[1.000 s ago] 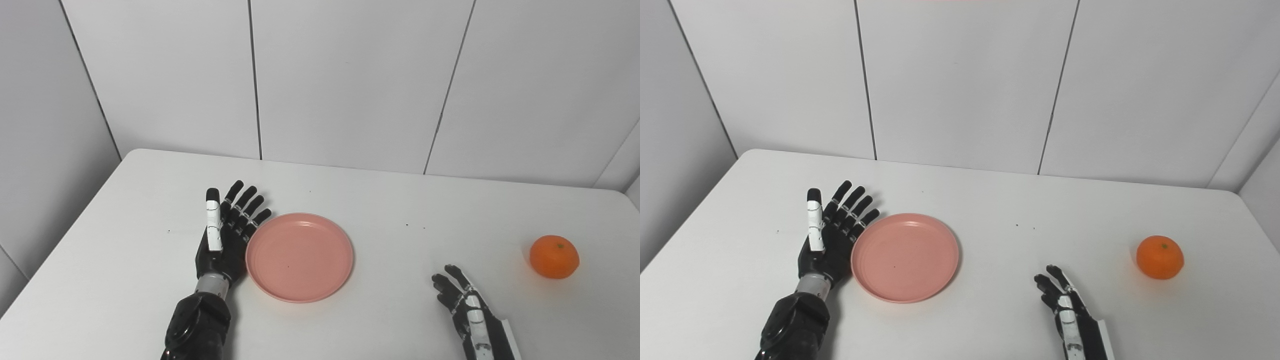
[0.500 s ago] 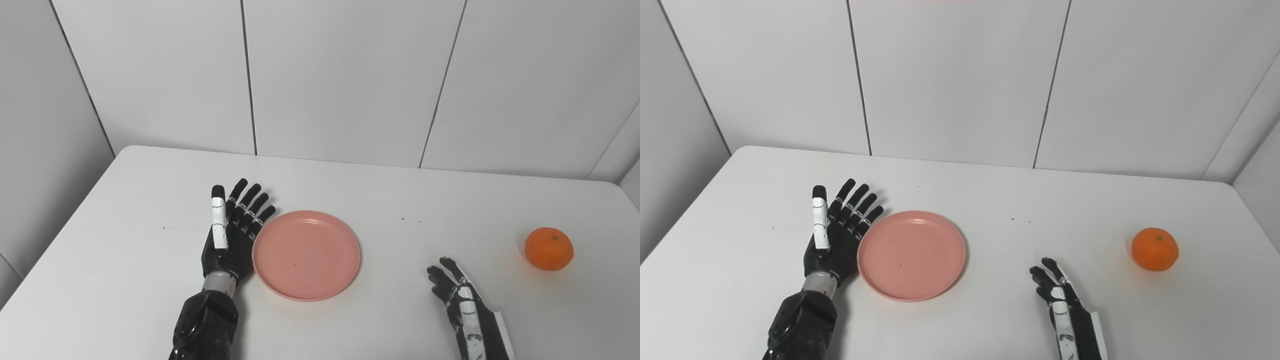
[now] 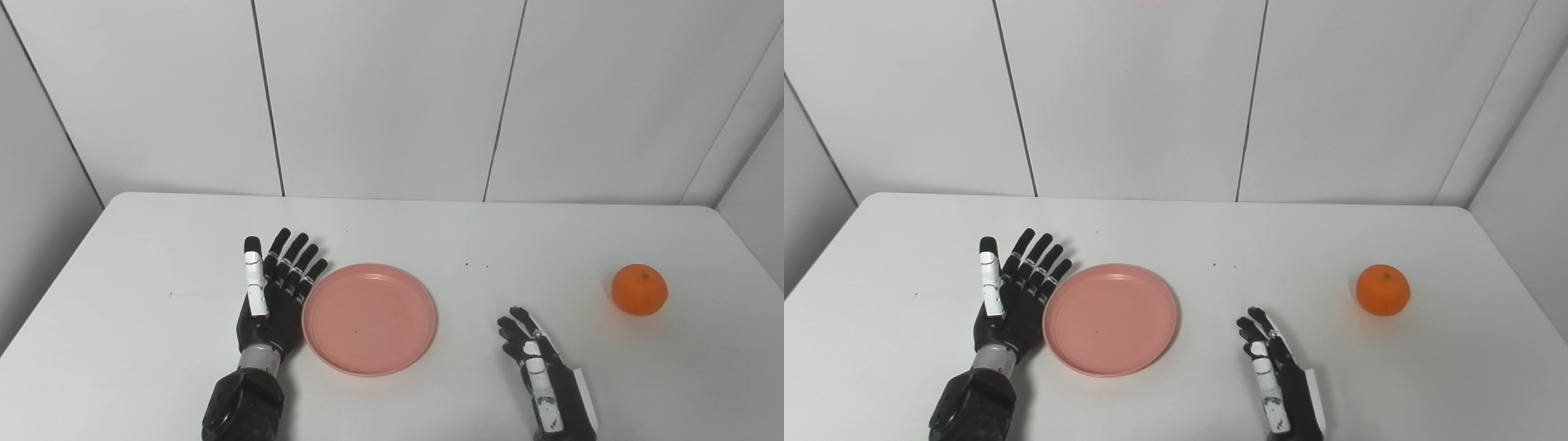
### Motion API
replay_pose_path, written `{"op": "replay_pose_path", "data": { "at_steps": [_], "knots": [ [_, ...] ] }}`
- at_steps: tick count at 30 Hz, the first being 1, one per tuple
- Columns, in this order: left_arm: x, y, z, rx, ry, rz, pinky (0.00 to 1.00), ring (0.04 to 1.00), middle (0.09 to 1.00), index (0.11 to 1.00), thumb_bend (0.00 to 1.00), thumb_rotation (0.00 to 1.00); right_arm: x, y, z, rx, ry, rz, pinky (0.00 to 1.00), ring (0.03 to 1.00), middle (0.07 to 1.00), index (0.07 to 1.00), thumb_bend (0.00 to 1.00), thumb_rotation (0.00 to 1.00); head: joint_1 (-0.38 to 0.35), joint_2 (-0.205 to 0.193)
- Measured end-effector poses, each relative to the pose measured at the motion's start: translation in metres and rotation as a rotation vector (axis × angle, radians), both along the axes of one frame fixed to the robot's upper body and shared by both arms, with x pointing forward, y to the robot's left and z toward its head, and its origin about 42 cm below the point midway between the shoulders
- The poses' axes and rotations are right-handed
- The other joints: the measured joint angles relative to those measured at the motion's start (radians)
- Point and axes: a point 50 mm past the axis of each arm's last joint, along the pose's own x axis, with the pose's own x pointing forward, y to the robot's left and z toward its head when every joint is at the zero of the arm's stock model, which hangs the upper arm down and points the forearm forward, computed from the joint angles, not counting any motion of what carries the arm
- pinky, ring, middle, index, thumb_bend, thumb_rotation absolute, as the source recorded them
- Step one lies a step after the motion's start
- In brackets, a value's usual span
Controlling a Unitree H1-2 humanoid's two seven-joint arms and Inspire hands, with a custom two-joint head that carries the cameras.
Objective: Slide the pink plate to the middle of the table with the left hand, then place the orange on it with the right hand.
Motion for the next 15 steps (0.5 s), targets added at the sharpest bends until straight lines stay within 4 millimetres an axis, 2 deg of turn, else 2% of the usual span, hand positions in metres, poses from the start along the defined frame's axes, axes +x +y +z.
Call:
{"op": "replay_pose_path", "data": {
  "at_steps": [6, 10, 15],
  "knots": [
    [-0.001, -0.006, -0.001, 0.006, 0.001, -0.019, 0.74, 0.842, 0.841, 0.871, 0.77, 0.77, 0.000, 0.005, -0.001, 0.005, -0.007, -0.032, 0.91, 0.908, 0.920, 0.911, 0.76, 0.88, -0.026, 0.000],
    [-0.002, -0.010, -0.001, -0.001, 0.003, -0.025, 0.78, 0.845, 0.824, 0.855, 0.79, 0.74, 0.000, 0.008, 0.000, 0.008, -0.009, -0.049, 0.92, 0.914, 0.924, 0.921, 0.76, 0.87, -0.054, 0.000],
    [-0.002, -0.014, -0.001, 0.019, 0.001, -0.032, 0.78, 0.849, 0.827, 0.864, 0.78, 0.77, 0.001, 0.015, 0.000, 0.001, -0.019, -0.057, 0.92, 0.916, 0.931, 0.927, 0.71, 0.88, -0.081, 0.000]
  ]
}}
